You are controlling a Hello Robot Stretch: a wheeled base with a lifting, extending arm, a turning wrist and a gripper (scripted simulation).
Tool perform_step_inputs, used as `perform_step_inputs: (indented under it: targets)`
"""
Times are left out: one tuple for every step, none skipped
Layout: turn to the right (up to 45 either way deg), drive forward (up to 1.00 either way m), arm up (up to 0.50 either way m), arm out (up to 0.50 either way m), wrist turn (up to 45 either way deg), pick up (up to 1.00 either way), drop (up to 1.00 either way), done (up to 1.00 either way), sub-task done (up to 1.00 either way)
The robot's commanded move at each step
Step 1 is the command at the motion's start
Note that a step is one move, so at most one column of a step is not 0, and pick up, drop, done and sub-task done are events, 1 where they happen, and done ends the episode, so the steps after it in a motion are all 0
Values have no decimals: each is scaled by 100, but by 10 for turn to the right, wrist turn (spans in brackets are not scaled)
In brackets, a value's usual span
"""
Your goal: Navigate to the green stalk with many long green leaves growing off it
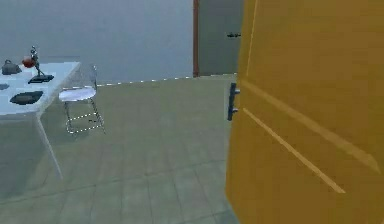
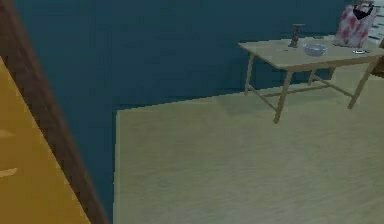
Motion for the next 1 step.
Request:
perform_step_inputs:
  targets:
    - [-150,0,0,0,0,0,0,0,0]
